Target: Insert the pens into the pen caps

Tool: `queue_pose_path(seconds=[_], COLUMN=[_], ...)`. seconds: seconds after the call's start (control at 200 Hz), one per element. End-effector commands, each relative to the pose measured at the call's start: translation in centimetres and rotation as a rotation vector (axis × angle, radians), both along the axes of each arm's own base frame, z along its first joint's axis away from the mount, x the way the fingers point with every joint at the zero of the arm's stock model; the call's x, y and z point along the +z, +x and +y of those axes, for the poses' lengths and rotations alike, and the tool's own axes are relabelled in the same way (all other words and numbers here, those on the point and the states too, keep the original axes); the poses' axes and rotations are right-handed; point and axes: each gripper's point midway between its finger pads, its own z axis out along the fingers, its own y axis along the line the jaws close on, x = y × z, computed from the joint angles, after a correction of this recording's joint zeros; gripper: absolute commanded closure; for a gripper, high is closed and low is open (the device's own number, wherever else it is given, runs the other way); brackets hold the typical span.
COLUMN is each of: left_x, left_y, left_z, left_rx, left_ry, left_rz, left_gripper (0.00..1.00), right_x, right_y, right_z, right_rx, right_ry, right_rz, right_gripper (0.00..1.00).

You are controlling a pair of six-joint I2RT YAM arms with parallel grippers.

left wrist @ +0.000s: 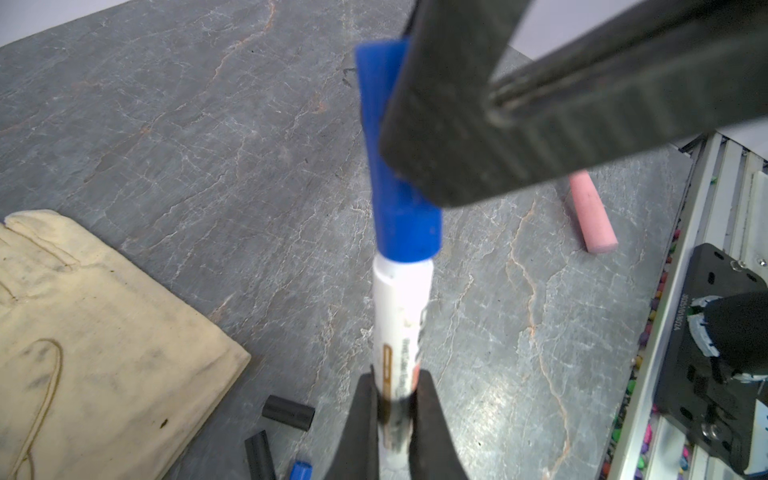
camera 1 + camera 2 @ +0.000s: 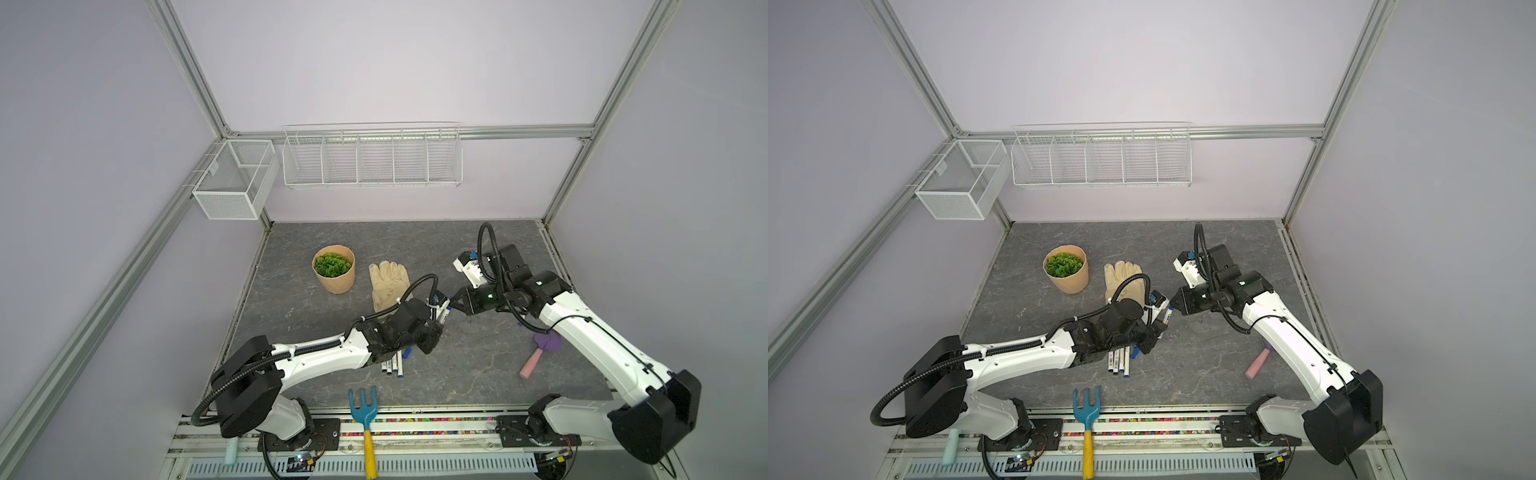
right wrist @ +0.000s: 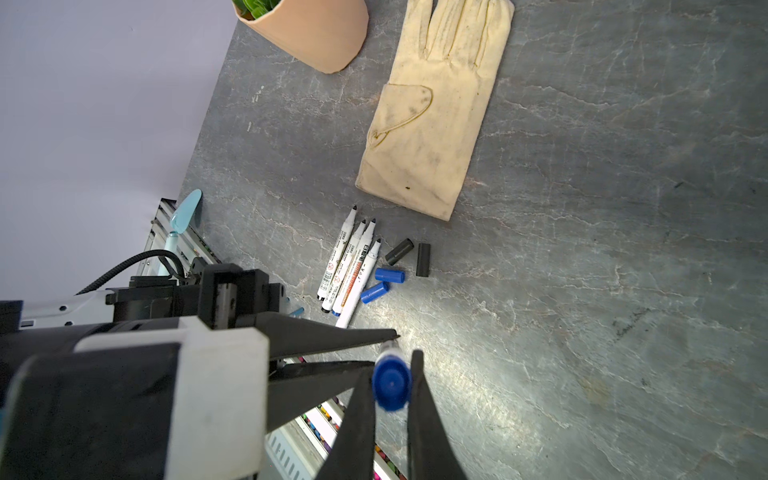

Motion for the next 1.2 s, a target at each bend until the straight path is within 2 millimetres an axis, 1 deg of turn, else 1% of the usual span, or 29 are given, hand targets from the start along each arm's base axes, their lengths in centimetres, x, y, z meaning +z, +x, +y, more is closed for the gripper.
queue_pose_path(seconds=[0.0,0.145,0.34,0.435,0.64,0.73,0.795,0.885,1.03,1.115,1.194], left_x=[8.5,8.7,10.0,10.5,10.0,10.1,10.1,10.0,9.4,9.5,9.6], left_y=[2.7,2.6,2.4,2.5,2.7,2.6,2.5,2.2,0.7,-0.1,-0.6], left_z=[-1.4,-1.7,-2.3,-2.4,-2.2,-2.2,-2.3,-2.6,-3.6,-4.1,-4.5], left_rx=[0.064,0.051,0.035,0.036,0.046,0.04,0.029,0.014,-0.036,-0.06,-0.076], left_ry=[-0.238,-0.246,-0.313,-0.33,-0.308,-0.305,-0.302,-0.297,-0.256,-0.252,-0.256], left_rz=[-0.159,-0.156,-0.16,-0.166,-0.177,-0.177,-0.172,-0.167,-0.202,-0.219,-0.228], left_gripper=[1.0,1.0,1.0,1.0,1.0,1.0,1.0,1.0,1.0,1.0,1.0], right_x=[-4.4,-4.4,-4.9,-5.3,-5.3,-5.2,-4.7,-3.4,-1.0,0.3,1.5], right_y=[-5.0,-5.2,-5.5,-5.7,-6.4,-6.4,-6.0,-5.0,-3.4,-2.7,-2.1], right_z=[-2.1,-1.7,-1.1,-1.1,-1.2,-1.2,-1.1,-0.9,-1.2,-1.1,-1.1], right_rx=[0.047,0.049,0.032,0.023,0.022,0.023,0.021,0.016,-0.003,-0.003,-0.002], right_ry=[-0.146,-0.127,-0.082,-0.075,-0.069,-0.071,-0.064,-0.045,-0.054,-0.049,-0.045], right_rz=[0.246,0.272,0.35,0.386,0.425,0.419,0.39,0.317,0.204,0.152,0.111], right_gripper=[0.94,0.94,0.94,0.94,0.94,0.94,0.93,0.91,0.9,0.88,0.85])
